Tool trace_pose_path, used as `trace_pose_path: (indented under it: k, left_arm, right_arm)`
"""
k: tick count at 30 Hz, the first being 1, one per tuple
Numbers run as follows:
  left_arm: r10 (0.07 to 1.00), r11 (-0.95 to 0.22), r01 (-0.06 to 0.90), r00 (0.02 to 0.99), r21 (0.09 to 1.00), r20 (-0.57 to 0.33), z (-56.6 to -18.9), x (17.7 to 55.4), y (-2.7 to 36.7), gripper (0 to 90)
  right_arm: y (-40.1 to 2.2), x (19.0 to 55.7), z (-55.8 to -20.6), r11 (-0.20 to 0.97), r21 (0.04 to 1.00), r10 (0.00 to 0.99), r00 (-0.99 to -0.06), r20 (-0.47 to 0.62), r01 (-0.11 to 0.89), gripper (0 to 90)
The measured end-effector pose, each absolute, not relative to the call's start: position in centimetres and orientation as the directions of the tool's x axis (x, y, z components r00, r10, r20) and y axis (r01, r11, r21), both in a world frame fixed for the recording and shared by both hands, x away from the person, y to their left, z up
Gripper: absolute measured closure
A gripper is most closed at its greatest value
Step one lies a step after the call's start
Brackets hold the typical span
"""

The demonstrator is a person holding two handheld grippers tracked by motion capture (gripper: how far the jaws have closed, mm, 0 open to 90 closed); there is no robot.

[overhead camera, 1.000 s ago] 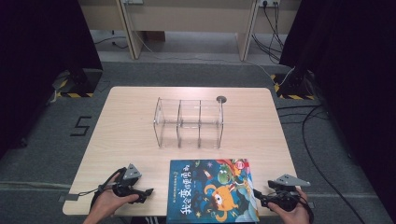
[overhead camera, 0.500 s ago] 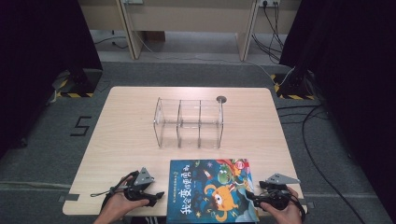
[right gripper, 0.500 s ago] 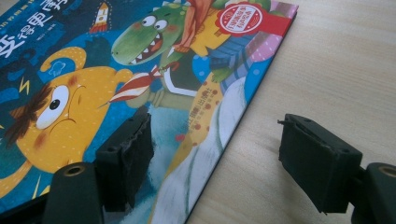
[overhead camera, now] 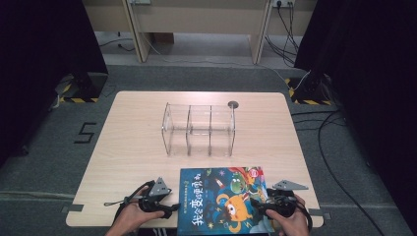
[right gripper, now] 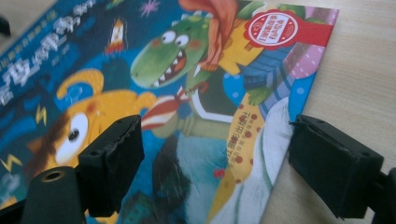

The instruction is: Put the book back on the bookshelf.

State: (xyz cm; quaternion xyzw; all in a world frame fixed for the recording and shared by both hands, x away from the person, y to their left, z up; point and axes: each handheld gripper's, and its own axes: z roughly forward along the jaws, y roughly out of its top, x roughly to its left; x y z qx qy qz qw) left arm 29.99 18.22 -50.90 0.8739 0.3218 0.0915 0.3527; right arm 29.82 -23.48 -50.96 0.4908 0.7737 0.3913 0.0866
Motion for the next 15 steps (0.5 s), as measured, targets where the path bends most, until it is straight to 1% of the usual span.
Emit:
trace_pose_path:
  k: [1,2,3,4,5,7,12,15]
  left_arm:
    - [0.624,-0.545,0.499,0.778,0.674,-0.072,-50.9,30.1,18.1,35.8]
    - [0.621,-0.544,0.501,0.78,0.673,-0.079,-50.8,30.2,17.9,35.8]
    - [0.619,-0.544,0.501,0.781,0.673,-0.08,-50.8,30.3,17.8,35.8]
    - [0.619,-0.544,0.501,0.781,0.673,-0.08,-50.8,30.3,17.8,35.8]
    - [0.613,-0.55,0.497,0.786,0.671,-0.081,-50.8,30.5,17.5,35.7]
    - [0.613,-0.545,0.501,0.785,0.673,-0.088,-50.8,30.6,17.4,35.8]
    - [0.611,-0.54,0.502,0.786,0.675,-0.096,-50.8,30.9,17.1,35.8]
    - [0.609,-0.542,0.501,0.788,0.674,-0.096,-50.8,30.9,17.0,35.8]
  right_arm:
    - [-23.6,30.0,-51.0,0.188,0.69,0.829,-0.489,0.27,0.699,18.9]
    - [-24.0,30.3,-51.1,0.135,0.692,0.827,-0.465,0.316,0.709,19.6]
    - [-24.2,30.4,-51.1,0.109,0.69,0.826,-0.451,0.337,0.715,19.6]
    - [-24.2,30.4,-51.1,0.109,0.69,0.826,-0.451,0.337,0.715,19.6]
    - [-24.6,30.8,-51.2,0.069,0.69,0.822,-0.434,0.37,0.72,21.9]
    - [-25.0,31.0,-51.3,0.039,0.687,0.822,-0.414,0.391,0.726,23.0]
    - [-25.3,31.6,-51.4,0.0,0.686,0.818,-0.395,0.418,0.727,23.5]
    - [-25.6,31.8,-51.4,-0.025,0.684,0.813,-0.383,0.438,0.73,25.4]
